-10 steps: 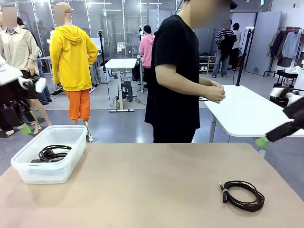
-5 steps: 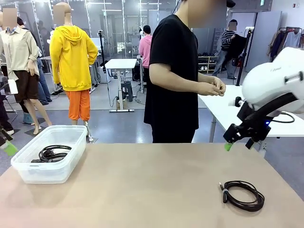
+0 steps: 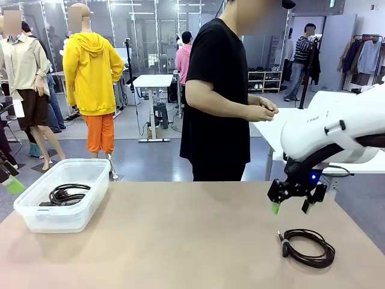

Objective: Organize and store the cables.
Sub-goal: Place the USB Extension Cable into the Organizing box.

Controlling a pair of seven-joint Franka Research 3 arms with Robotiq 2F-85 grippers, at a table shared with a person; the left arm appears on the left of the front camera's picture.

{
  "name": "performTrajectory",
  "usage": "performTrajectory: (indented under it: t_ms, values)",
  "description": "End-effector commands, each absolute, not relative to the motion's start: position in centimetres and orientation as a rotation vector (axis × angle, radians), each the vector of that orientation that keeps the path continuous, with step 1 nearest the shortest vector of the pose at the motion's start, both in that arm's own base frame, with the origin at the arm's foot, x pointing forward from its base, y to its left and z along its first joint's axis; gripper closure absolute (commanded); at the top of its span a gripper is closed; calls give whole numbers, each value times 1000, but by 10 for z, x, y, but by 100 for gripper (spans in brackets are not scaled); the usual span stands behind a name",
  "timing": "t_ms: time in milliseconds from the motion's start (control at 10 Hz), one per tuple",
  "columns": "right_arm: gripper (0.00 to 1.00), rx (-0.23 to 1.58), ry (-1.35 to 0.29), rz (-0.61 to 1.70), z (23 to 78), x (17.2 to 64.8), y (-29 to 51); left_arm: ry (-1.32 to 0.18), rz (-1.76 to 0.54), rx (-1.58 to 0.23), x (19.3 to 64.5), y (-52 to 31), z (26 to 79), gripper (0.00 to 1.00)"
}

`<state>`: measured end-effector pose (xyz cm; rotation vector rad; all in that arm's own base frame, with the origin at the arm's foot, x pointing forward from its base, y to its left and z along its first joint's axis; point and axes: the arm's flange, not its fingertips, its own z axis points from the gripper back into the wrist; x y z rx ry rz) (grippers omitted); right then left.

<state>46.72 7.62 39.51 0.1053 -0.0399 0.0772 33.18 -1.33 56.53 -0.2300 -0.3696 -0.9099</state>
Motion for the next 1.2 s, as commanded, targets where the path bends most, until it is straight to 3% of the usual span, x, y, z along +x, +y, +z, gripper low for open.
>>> performTrajectory:
  t_ms: [0, 1000, 1100]
  values:
    - [0, 72, 9, 47, 371, 458, 91, -349, -900, -228, 332, -12, 570, 0]
    - [0, 74, -29, -56, 296, 465, 87, -349, -900, -228, 332, -12, 570, 0]
    - [10, 78, -30, -67, 297, 465, 86, -349, -900, -228, 332, -12, 570, 0]
